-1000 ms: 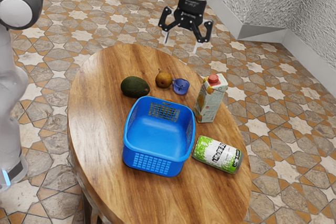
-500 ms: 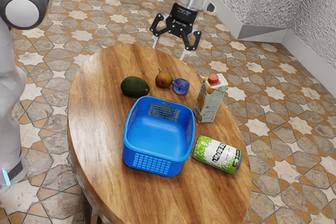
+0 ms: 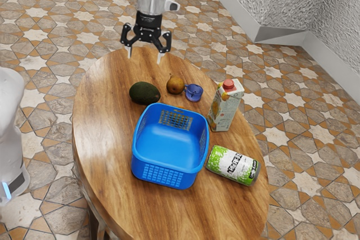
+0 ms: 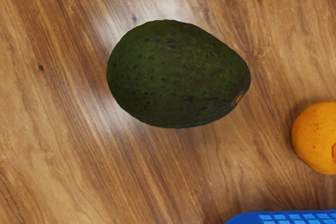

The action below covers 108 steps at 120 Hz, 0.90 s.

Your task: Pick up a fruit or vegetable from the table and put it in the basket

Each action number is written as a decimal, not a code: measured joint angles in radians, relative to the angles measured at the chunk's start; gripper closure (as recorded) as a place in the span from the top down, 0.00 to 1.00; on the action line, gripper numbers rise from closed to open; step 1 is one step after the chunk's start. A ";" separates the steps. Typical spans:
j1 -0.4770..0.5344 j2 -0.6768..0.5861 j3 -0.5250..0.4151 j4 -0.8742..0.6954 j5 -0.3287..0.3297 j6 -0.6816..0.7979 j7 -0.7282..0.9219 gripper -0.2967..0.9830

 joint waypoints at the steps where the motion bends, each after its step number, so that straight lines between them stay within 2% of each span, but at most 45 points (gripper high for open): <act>1: 0.001 0.001 0.000 -0.002 0.000 0.002 0.001 0.77; 26: 0.040 0.009 -0.031 -0.015 0.006 0.011 0.221 0.77; 68: 0.064 0.012 -0.064 -0.115 0.000 0.030 0.808 0.77; 108: 0.180 0.014 -0.082 -0.127 0.011 0.063 1.168 0.77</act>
